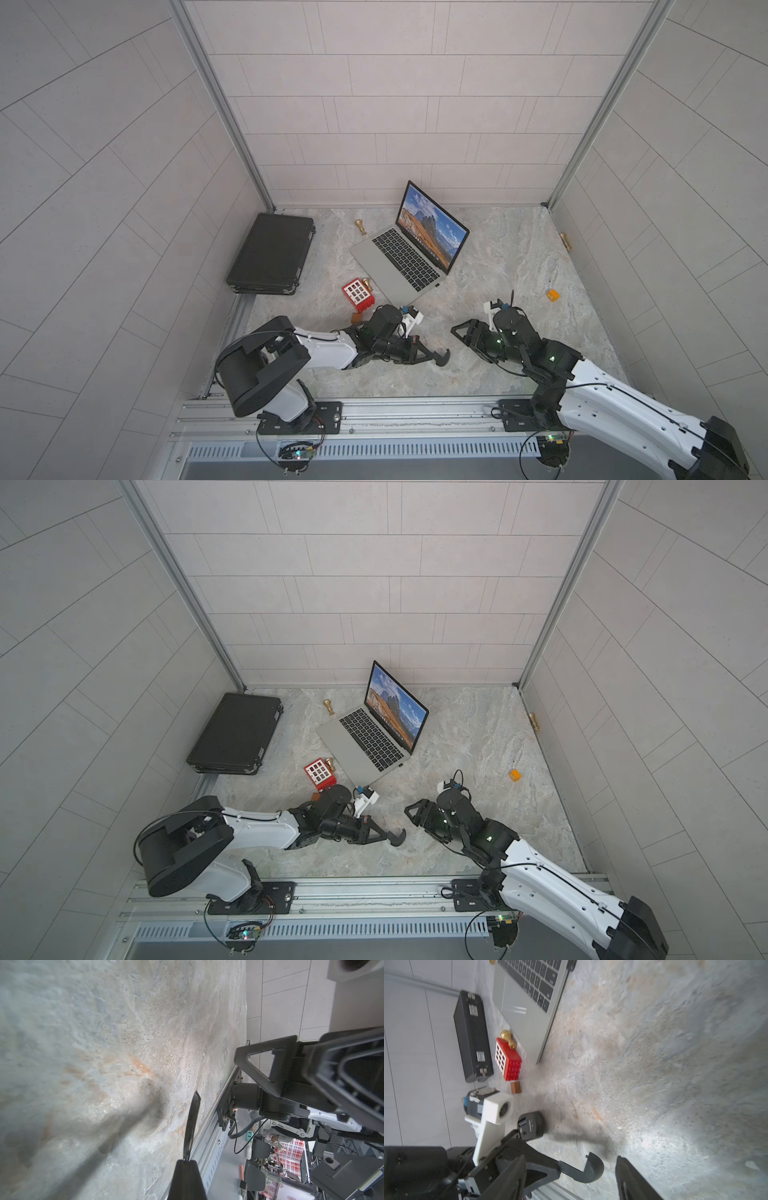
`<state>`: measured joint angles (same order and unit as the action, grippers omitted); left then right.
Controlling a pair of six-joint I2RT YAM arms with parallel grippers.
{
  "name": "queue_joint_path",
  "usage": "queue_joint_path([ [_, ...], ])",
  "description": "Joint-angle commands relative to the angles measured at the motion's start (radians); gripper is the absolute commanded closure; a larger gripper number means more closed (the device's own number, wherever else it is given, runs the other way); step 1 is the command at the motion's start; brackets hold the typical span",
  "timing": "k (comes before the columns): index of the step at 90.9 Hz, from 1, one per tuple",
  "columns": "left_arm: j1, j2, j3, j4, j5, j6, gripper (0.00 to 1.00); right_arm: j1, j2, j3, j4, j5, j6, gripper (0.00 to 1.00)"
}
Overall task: Insert the wireless mouse receiver into the laptop
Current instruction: Pick up the lid from the center of the board.
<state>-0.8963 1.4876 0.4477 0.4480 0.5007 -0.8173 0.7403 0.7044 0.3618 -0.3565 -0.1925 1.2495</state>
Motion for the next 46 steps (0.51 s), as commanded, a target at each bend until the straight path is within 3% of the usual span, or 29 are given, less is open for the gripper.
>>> queue_joint_path([
  [1, 0.01, -0.039, -0.012, -0.091, -0.017, 0.065, 1.0, -0.018, 0.005, -0.026, 0.066, -0.163, -0.098, 0.29],
  [12, 0.038, -0.099, -0.043, -0.068, -0.013, 0.01, 1.0, -0.019, 0.004, -0.056, 0.159, -0.206, -0.074, 0.24],
  [25, 0.148, -0.173, -0.063, 0.026, 0.13, -0.146, 1.0, -0.043, -0.011, -0.073, 0.323, -0.309, -0.076, 0.12],
  [46, 0.235, -0.385, -0.018, -0.014, 0.236, -0.303, 1.0, -0.073, 0.049, -0.048, 0.594, -0.475, -0.013, 0.1],
])
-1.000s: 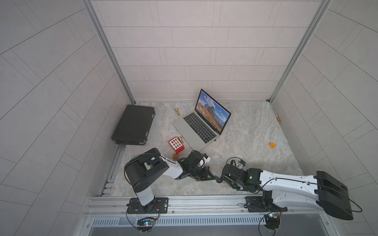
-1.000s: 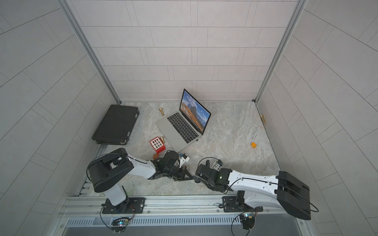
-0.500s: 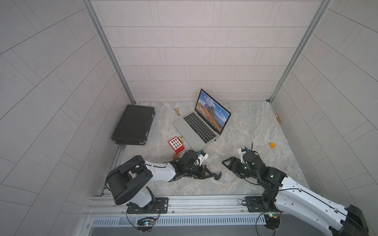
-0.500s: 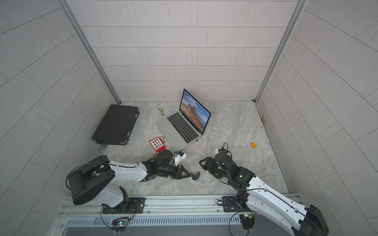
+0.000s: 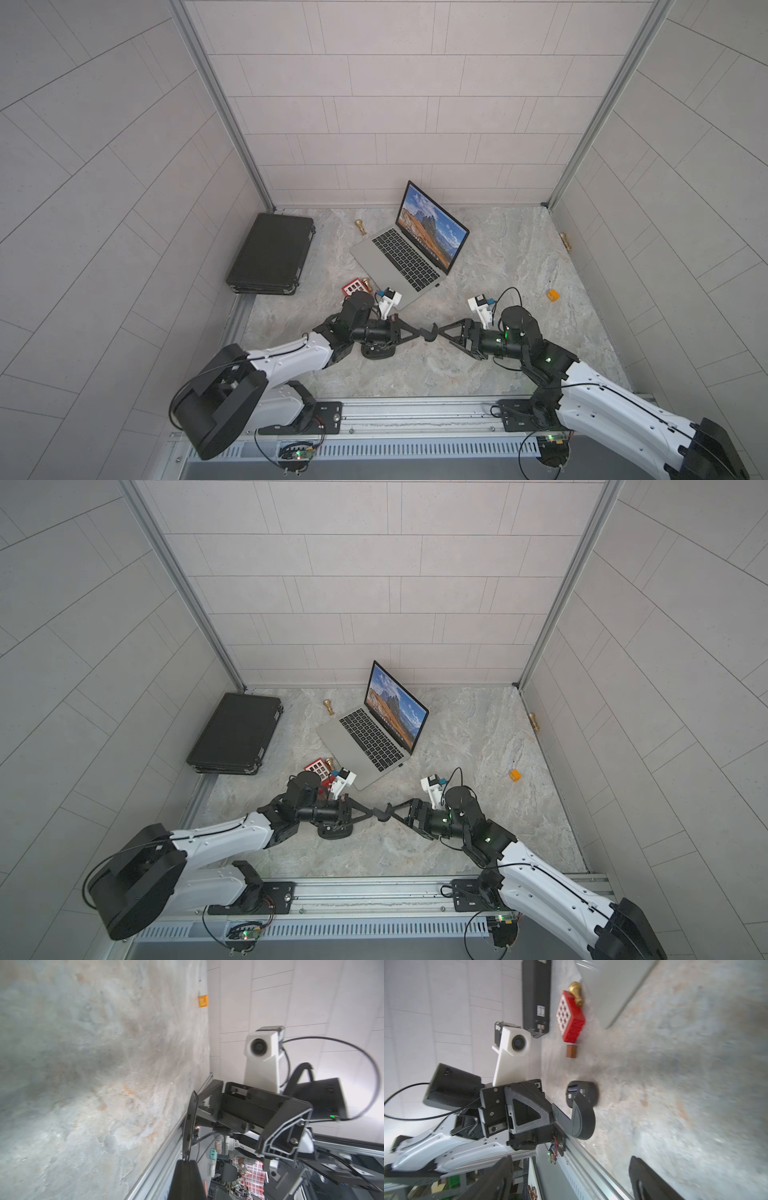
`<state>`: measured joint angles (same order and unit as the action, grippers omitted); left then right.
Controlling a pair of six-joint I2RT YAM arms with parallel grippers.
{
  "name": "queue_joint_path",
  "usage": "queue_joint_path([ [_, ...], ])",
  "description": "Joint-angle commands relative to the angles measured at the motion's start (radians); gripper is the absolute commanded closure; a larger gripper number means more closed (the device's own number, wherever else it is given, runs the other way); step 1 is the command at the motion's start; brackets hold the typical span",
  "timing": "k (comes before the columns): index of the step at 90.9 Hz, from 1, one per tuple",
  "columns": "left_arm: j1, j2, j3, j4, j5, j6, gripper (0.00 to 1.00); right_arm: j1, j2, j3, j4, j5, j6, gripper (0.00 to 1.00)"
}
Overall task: Insert the wireless mouse receiver into the laptop
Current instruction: Pick up the lid from the center of the board.
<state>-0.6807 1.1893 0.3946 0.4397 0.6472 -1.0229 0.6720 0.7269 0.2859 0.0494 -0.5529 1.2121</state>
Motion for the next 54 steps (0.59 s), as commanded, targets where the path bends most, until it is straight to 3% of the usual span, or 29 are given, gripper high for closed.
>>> queue_joint_path([
  [1, 0.02, -0.096, 0.039, -0.009, 0.092, -0.102, 1.0, -0.005, 0.031, 0.031, 0.197, -0.12, 0.026, 0.11],
  [9, 0.023, -0.141, 0.054, -0.005, 0.108, -0.153, 1.0, -0.005, 0.062, 0.051, 0.274, -0.159, 0.056, 0.16],
  [22, 0.023, -0.175, 0.055, 0.026, 0.103, -0.223, 1.0, -0.005, 0.093, 0.053, 0.418, -0.173, 0.122, 0.36],
  [42, 0.024, -0.193, 0.045, 0.02, 0.089, -0.24, 1.0, -0.004, 0.081, 0.056, 0.456, -0.17, 0.14, 0.65],
  [54, 0.023, -0.2, 0.039, 0.025, 0.067, -0.253, 1.0, -0.004, 0.082, 0.054, 0.464, -0.187, 0.148, 0.75],
])
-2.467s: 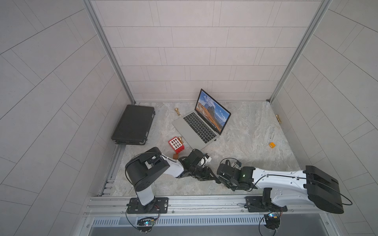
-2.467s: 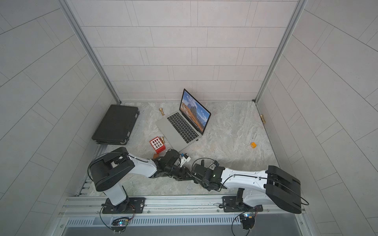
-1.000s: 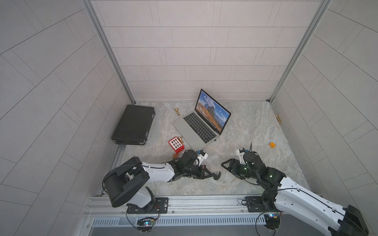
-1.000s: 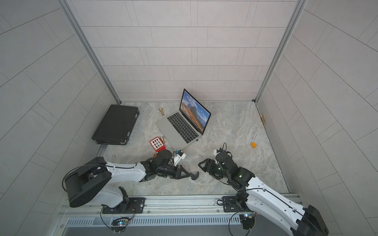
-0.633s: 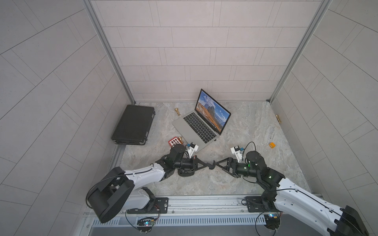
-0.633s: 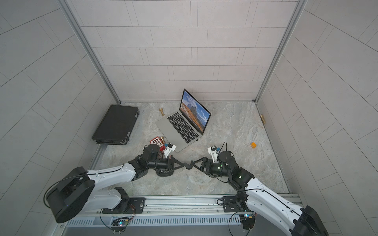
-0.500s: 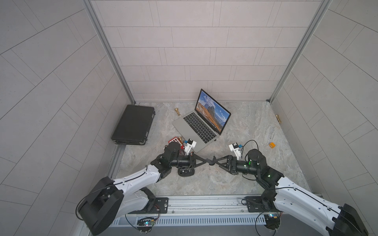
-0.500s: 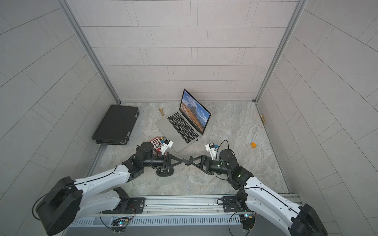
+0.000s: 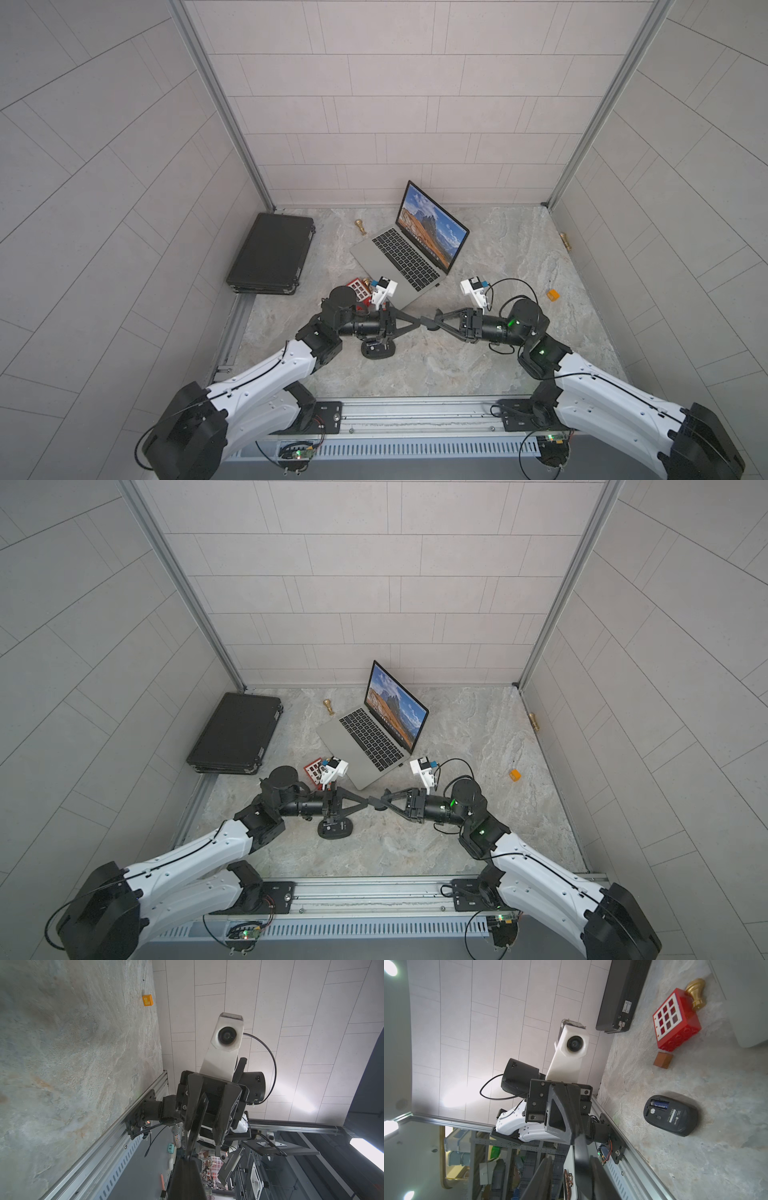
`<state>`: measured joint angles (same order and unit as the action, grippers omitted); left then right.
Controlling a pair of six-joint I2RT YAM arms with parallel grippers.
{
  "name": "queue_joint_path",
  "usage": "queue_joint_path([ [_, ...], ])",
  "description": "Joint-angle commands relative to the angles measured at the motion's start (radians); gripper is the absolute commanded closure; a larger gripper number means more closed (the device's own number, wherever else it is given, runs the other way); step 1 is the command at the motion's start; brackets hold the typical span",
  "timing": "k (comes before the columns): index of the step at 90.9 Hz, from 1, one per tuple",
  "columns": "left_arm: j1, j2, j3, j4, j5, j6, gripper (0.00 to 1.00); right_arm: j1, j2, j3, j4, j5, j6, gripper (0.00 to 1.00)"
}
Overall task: Insert the wireless mouse receiver into the laptop
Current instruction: Pick up the lid from the center of the board, then pick up the mouse from the center of the board.
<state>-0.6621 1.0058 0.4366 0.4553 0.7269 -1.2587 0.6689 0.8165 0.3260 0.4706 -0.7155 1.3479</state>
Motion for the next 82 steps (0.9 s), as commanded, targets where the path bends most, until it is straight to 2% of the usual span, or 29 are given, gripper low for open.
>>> queue_joint_path([
  [1, 0.004, -0.017, -0.004, 0.009, -0.014, -0.018, 1.0, 0.0, -0.008, 0.013, 0.042, -0.025, 0.012, 0.76],
  [10, 0.005, -0.023, -0.015, 0.012, -0.037, -0.028, 1.0, 0.0, -0.012, 0.007, 0.04, -0.03, 0.014, 0.81],
  [21, 0.004, -0.031, -0.022, 0.008, -0.044, -0.025, 1.0, 0.0, -0.017, 0.002, 0.03, -0.021, 0.011, 1.0],
  [25, 0.005, -0.034, -0.018, -0.018, -0.041, -0.009, 0.98, 0.0, -0.021, 0.004, 0.012, -0.013, 0.002, 1.0],
  [28, 0.005, -0.04, -0.01, -0.073, -0.046, 0.016, 0.83, 0.0, -0.023, 0.004, -0.001, -0.006, -0.007, 1.0],
  [33, 0.004, -0.067, 0.015, -0.238, -0.085, 0.099, 0.47, 0.0, -0.028, 0.004, -0.024, 0.005, -0.022, 1.0],
  [36, 0.003, -0.087, 0.033, -0.356, -0.123, 0.162, 0.31, 0.0, -0.031, 0.004, -0.049, 0.015, -0.033, 1.0],
  [41, 0.001, -0.128, 0.056, -0.584, -0.2, 0.244, 0.2, 0.0, -0.04, 0.008, -0.096, 0.034, -0.058, 1.0],
  [49, -0.007, -0.177, 0.052, -0.792, -0.279, 0.311, 0.16, 0.0, -0.05, 0.003, -0.159, 0.062, -0.088, 1.0],
  [55, -0.023, -0.196, 0.016, -0.863, -0.291, 0.308, 0.14, -0.001, -0.052, 0.002, -0.199, 0.076, -0.112, 1.0],
  [69, -0.081, -0.215, -0.066, -0.896, -0.342, 0.282, 0.05, 0.0, -0.024, -0.001, -0.218, 0.089, -0.132, 1.0],
  [82, -0.084, -0.146, -0.05, -0.904, -0.393, 0.357, 0.03, -0.002, 0.015, 0.007, -0.206, 0.089, -0.132, 1.0],
])
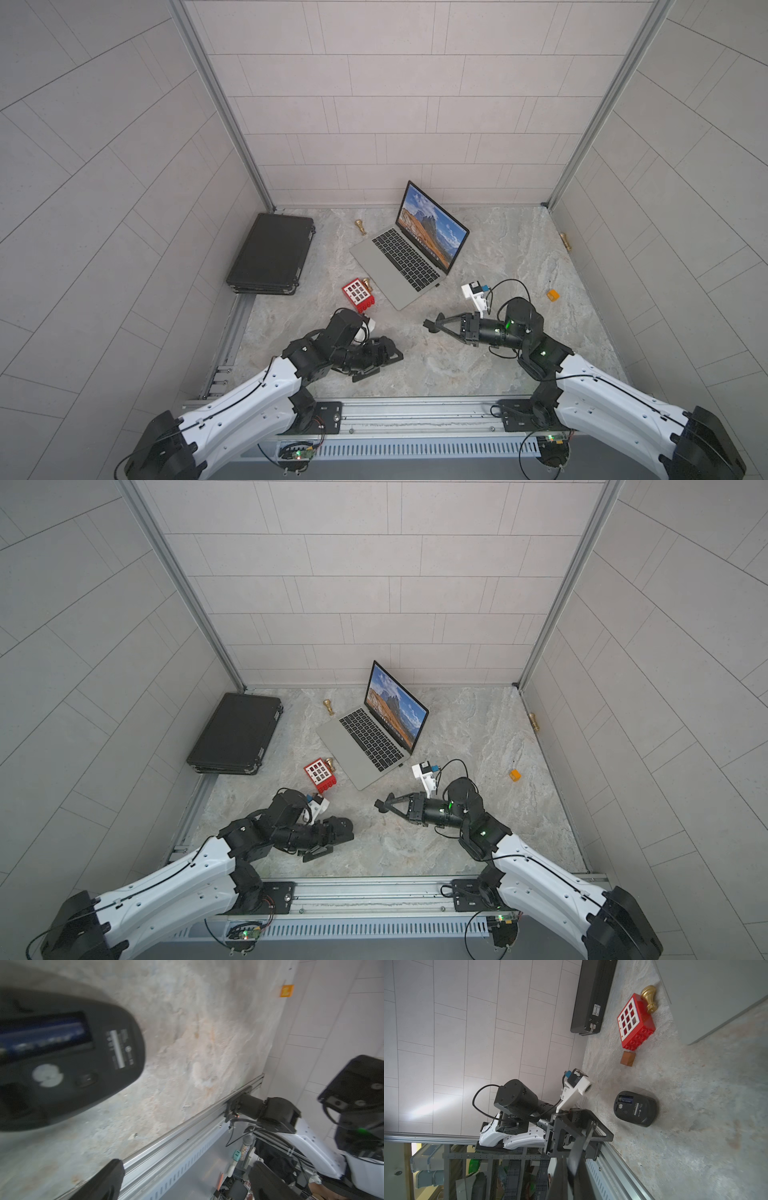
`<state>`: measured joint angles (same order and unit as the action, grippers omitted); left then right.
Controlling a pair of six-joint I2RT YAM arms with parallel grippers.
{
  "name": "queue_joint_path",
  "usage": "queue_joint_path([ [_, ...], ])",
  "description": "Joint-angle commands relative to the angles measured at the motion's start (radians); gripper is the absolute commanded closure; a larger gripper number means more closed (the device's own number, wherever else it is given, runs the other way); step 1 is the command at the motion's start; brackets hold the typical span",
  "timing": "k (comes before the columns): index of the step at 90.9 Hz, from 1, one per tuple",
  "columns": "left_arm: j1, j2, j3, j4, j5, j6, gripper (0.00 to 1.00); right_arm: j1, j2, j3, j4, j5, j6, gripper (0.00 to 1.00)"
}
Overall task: Insert the wireless mouse receiver into the laptop
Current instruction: Pick up the mouse from the center of the board.
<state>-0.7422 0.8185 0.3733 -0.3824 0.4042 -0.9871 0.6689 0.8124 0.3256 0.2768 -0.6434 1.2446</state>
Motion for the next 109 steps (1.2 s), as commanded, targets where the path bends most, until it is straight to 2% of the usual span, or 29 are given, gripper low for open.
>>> queue_joint_path([
  [1, -0.003, 0.054, 0.018, -0.073, -0.075, 0.094, 0.02, -0.001, 0.021, 0.01, -0.012, 0.015, -0.028, 1.0],
  [20, -0.004, 0.239, 0.085, -0.062, -0.145, 0.211, 0.01, -0.002, 0.027, 0.004, -0.028, 0.024, -0.034, 1.0],
  [39, -0.005, 0.346, 0.159, -0.029, -0.251, 0.295, 0.01, -0.001, 0.003, -0.014, -0.043, 0.043, -0.03, 1.0],
  [57, -0.006, 0.477, 0.213, 0.023, -0.292, 0.343, 0.01, -0.002, -0.017, -0.036, -0.059, 0.054, -0.033, 1.0],
  [71, -0.02, 0.532, 0.249, 0.01, -0.396, 0.386, 0.01, -0.003, -0.033, -0.053, -0.071, 0.065, -0.038, 1.0],
  [109, -0.212, 0.636, 0.318, -0.114, -0.687, 0.408, 0.03, -0.005, -0.049, -0.099, -0.062, 0.077, -0.04, 1.0],
])
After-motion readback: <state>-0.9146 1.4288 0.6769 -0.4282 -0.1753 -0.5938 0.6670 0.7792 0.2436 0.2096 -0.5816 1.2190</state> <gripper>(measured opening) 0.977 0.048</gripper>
